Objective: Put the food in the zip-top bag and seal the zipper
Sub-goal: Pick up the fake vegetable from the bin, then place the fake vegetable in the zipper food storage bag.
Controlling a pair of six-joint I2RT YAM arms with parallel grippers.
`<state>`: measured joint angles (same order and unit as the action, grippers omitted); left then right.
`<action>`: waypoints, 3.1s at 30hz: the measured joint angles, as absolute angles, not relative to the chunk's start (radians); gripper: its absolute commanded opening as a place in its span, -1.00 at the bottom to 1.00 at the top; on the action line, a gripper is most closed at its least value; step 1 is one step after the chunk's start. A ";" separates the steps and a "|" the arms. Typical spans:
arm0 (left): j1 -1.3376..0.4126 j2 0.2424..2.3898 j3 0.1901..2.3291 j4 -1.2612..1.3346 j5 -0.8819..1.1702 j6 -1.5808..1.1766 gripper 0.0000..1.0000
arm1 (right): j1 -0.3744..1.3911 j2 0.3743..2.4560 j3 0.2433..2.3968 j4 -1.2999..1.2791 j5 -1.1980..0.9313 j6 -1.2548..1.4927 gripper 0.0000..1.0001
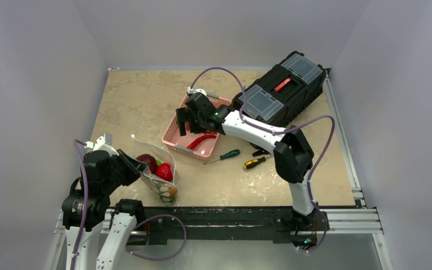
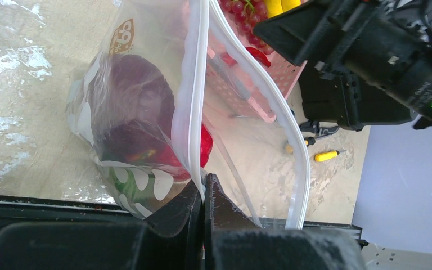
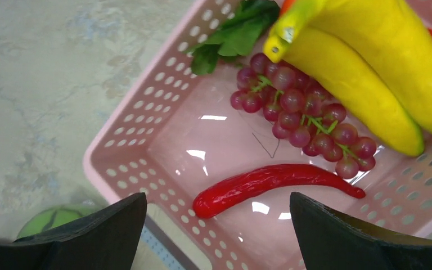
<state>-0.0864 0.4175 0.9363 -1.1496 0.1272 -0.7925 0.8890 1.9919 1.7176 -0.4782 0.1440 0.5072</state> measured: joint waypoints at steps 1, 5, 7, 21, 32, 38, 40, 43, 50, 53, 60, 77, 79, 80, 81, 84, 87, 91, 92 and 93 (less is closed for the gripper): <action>-0.086 0.418 0.936 -1.150 0.127 -0.793 -1.00 | 0.889 2.009 1.719 -0.487 0.152 0.544 0.98; -0.086 0.417 0.936 -1.150 0.127 -0.793 -1.00 | 0.890 2.101 1.768 -0.551 0.207 0.690 0.96; -0.086 0.417 0.936 -1.151 0.127 -0.793 -1.00 | 0.889 2.150 1.793 -0.573 0.224 0.755 0.93; -0.086 0.416 0.936 -1.158 0.127 -0.792 -1.00 | 0.888 2.205 1.739 -0.572 0.274 1.018 0.75; -0.086 0.416 0.936 -1.162 0.128 -0.792 -1.00 | 0.887 2.200 1.705 -0.542 0.296 1.074 -0.06; -0.086 0.416 0.936 -1.162 0.131 -0.791 -1.00 | 0.887 2.172 1.643 -0.500 0.316 1.108 -0.47; -0.086 0.416 0.936 -1.162 0.131 -0.792 -1.00 | 0.887 2.160 1.626 -0.490 0.318 1.118 -0.58; -0.086 0.416 0.936 -1.162 0.131 -0.792 -1.00 | 0.887 2.133 1.594 -0.476 0.324 1.128 -0.74; -0.086 0.408 0.934 -1.163 0.131 -0.792 -1.00 | 0.884 2.019 1.534 -0.438 0.332 1.120 -1.00; -0.086 0.406 0.931 -1.161 0.134 -0.792 -1.00 | 0.884 1.963 1.525 -0.408 0.332 1.106 -1.00; -0.086 0.406 0.925 -1.161 0.136 -0.792 -1.00 | 0.884 1.841 1.457 -0.291 0.324 1.005 -1.00; -0.086 0.408 0.920 -1.157 0.139 -0.792 -1.00 | 0.879 1.646 1.367 0.220 -0.578 0.487 -0.93; -0.086 0.409 0.920 -1.155 0.141 -0.792 -1.00 | 0.887 1.646 1.365 0.292 -0.678 0.515 -0.92; -0.086 0.410 0.920 -1.155 0.141 -0.792 -1.00 | 0.892 1.646 1.363 0.333 -0.727 0.534 -0.91; -0.086 0.410 0.920 -1.154 0.142 -0.792 -1.00 | 0.899 1.646 1.361 0.374 -0.767 0.552 -0.91; -0.086 0.410 0.920 -1.153 0.143 -0.792 -1.00 | 0.936 1.649 1.359 0.459 -0.860 0.587 -0.92; -0.086 0.412 0.920 -1.152 0.145 -0.792 -1.00 | 0.984 1.657 1.362 0.489 -0.924 0.598 -0.92; -0.086 0.413 0.920 -1.152 0.146 -0.793 -1.00 | 1.026 1.707 1.398 0.475 -0.969 0.599 -0.96; -0.086 0.413 0.920 -1.152 0.146 -0.793 -1.00 | 1.029 1.718 1.399 0.470 -0.971 0.599 -0.95; -0.086 0.413 0.920 -1.152 0.146 -0.793 -1.00 | 1.029 1.726 1.399 0.461 -0.971 0.598 -0.95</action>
<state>-0.0864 0.4129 0.9199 -1.1522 0.1455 -0.7925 1.0294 1.7256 1.3991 0.4614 -0.9710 0.5983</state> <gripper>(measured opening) 0.003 0.237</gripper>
